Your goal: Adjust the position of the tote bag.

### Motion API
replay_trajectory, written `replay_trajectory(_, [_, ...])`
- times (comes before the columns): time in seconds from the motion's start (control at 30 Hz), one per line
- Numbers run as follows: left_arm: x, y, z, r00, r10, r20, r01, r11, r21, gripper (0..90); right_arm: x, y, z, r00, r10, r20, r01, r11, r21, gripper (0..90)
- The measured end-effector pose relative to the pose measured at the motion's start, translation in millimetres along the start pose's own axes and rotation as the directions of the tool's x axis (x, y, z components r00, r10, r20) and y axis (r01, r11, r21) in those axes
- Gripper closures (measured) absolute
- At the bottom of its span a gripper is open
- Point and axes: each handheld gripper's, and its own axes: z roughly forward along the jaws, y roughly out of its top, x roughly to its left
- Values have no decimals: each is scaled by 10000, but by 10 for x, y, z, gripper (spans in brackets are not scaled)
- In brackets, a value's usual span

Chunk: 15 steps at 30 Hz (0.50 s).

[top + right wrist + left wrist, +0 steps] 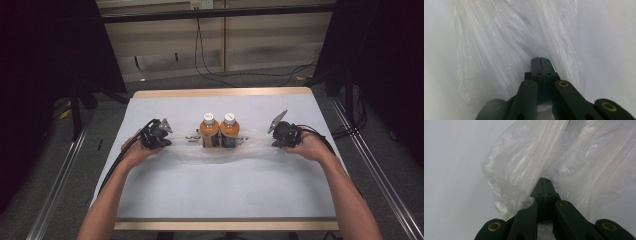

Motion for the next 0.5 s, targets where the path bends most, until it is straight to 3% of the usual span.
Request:
replay_trajectory(0.03, [-9, -10, 3, 9999, -109, -104, 108, 9999, -103, 900, 22, -11, -2, 9999, -56, 88, 57, 10000, -55, 900])
replay_trajectory(0.07, [-14, -25, 7, 9989, -472, 25, 472, 9984, -320, 900, 28, -11, -2, 9999, -6, 114, 6, 10000, -52, 900])
replay_trajectory(0.1, [-14, -25, 7, 9989, -472, 25, 472, 9984, -320, 900, 28, -11, -2, 9999, -6, 114, 6, 10000, -52, 900])
replay_trajectory(0.13, [23, -68, -5, 9953, -843, 480, 874, 9939, -673, 900, 28, -12, -7, 9999, 63, 114, -63, 10000, -61, 900])
replay_trajectory(0.17, [23, -68, -5, 9953, -843, 480, 874, 9939, -673, 900, 28, -12, -7, 9999, 63, 114, -63, 10000, -61, 900])
replay_trajectory(0.2, [20, -110, -13, 9906, -1185, 685, 1257, 9856, -1129, 900, 30, -21, -15, 9996, 289, -73, -291, 9993, -253, 900])
replay_trajectory(0.23, [20, -110, -13, 9906, -1185, 685, 1257, 9856, -1129, 900, 30, -21, -15, 9996, 289, -73, -291, 9993, -253, 900])
replay_trajectory(0.27, [4, -146, -23, 9862, -1392, 898, 1514, 9773, -1483, 900, 26, -28, -39, 9987, 489, -108, -495, 9970, -597, 900])
replay_trajectory(0.3, [4, -146, -23, 9862, -1392, 898, 1514, 9773, -1483, 900, 26, -28, -39, 9987, 489, -108, -495, 9970, -597, 900])
replay_trajectory(0.33, [-41, -157, -58, 9820, -1605, 996, 1770, 9660, -1882, 900, 18, -42, -79, 9967, 779, -237, -801, 9907, -1103, 900])
replay_trajectory(0.37, [-41, -157, -58, 9820, -1605, 996, 1770, 9660, -1882, 900, 18, -42, -79, 9967, 779, -237, -801, 9907, -1103, 900])
replay_trajectory(0.4, [-55, -158, -123, 9833, -1424, 1135, 1646, 9617, -2191, 900, 5, -53, -134, 9951, 883, -443, -944, 9821, -1631, 900])
replay_trajectory(0.43, [-55, -158, -123, 9833, -1424, 1135, 1646, 9617, -2191, 900, 10, -53, -158, 9948, 936, -405, -997, 9759, -1939, 900])
replay_trajectory(0.47, [-82, -137, -177, 9810, -1403, 1339, 1716, 9495, -2625, 900, 20, -50, -179, 9943, 996, -387, -1057, 9704, -2171, 900])
replay_trajectory(0.5, [-82, -137, -177, 9810, -1403, 1339, 1716, 9495, -2625, 900, 20, -50, -179, 9943, 996, -387, -1057, 9704, -2171, 900])
